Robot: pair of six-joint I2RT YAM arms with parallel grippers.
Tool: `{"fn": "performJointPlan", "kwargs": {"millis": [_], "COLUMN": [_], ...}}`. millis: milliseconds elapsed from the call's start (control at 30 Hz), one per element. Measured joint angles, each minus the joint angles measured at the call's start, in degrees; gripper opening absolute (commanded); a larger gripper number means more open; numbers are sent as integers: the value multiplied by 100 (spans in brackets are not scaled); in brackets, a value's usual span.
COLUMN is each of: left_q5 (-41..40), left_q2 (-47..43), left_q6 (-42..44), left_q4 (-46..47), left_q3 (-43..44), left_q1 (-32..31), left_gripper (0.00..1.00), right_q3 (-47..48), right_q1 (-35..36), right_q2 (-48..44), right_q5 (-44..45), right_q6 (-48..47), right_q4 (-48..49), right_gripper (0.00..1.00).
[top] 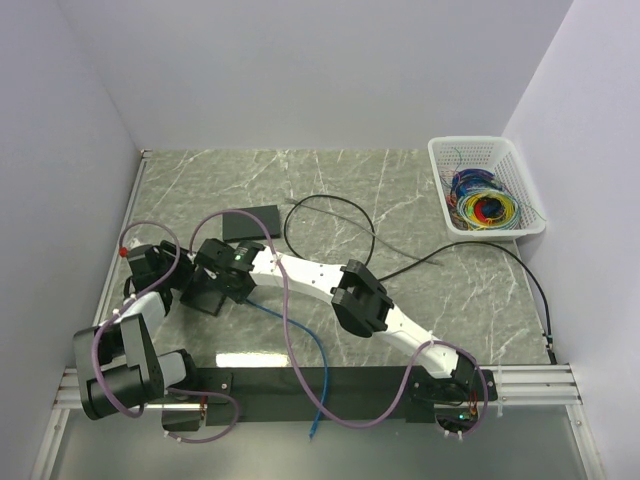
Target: Insert the plug into the switch port
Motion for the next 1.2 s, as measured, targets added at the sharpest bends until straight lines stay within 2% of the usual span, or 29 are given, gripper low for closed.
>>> {"fn": "performJointPlan", "kwargs": {"millis": [733, 1200], "left_q5": [-151, -160], "left_q2": [87, 85], "left_q6": [118, 109], "left_q4": [238, 323], "left_q3": [-28, -24], "left_q1": [-195, -262], "left_gripper": [61, 61], "right_q3": [-376, -765], "right_q1": [127, 337], "right_q2": [-240, -389], "right_q5": [144, 48], "right_q6": [-350, -435], "right_q4": [337, 909], "right_gripper": [11, 2]}}
